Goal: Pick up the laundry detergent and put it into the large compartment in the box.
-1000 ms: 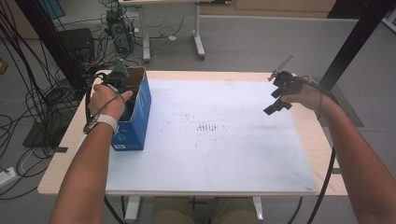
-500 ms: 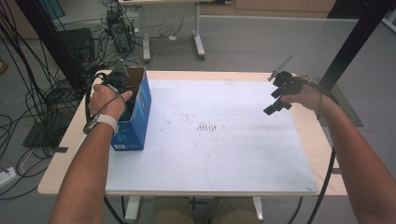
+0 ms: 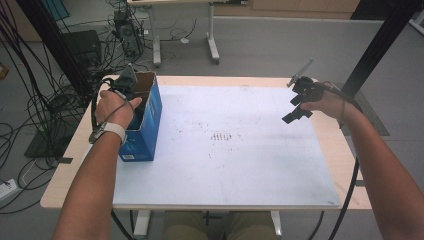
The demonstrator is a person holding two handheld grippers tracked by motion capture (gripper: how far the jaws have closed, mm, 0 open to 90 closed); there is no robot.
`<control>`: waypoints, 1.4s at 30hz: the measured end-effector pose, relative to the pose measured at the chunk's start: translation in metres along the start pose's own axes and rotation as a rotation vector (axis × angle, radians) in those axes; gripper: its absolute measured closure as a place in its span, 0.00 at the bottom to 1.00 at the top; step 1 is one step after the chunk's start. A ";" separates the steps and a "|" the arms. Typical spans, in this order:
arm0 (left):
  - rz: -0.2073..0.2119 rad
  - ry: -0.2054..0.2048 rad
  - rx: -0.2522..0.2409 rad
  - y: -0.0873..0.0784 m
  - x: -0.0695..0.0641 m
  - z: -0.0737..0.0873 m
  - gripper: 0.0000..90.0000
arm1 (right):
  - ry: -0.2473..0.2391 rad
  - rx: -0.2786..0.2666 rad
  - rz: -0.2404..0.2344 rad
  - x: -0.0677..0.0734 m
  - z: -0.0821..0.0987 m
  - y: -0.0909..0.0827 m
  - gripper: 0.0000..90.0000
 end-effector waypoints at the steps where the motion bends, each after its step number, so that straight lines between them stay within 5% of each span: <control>1: 0.000 -0.002 0.000 0.000 0.000 0.000 0.43 | 0.000 0.000 -0.001 0.000 0.000 0.000 0.08; 42: 0.013 0.043 -0.026 -0.007 -0.002 0.004 0.31 | -0.002 -0.002 -0.006 0.004 -0.003 0.002 0.08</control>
Point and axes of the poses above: each handheld gripper's, and its own axes: y roughly forward along the jaws, z roughly out of its underside, x roughly to its left, the point moved 4 cm from there along y, roughly forward along the jaws, and after that the axes turned 12 degrees about -x, right-handed, at the moved point
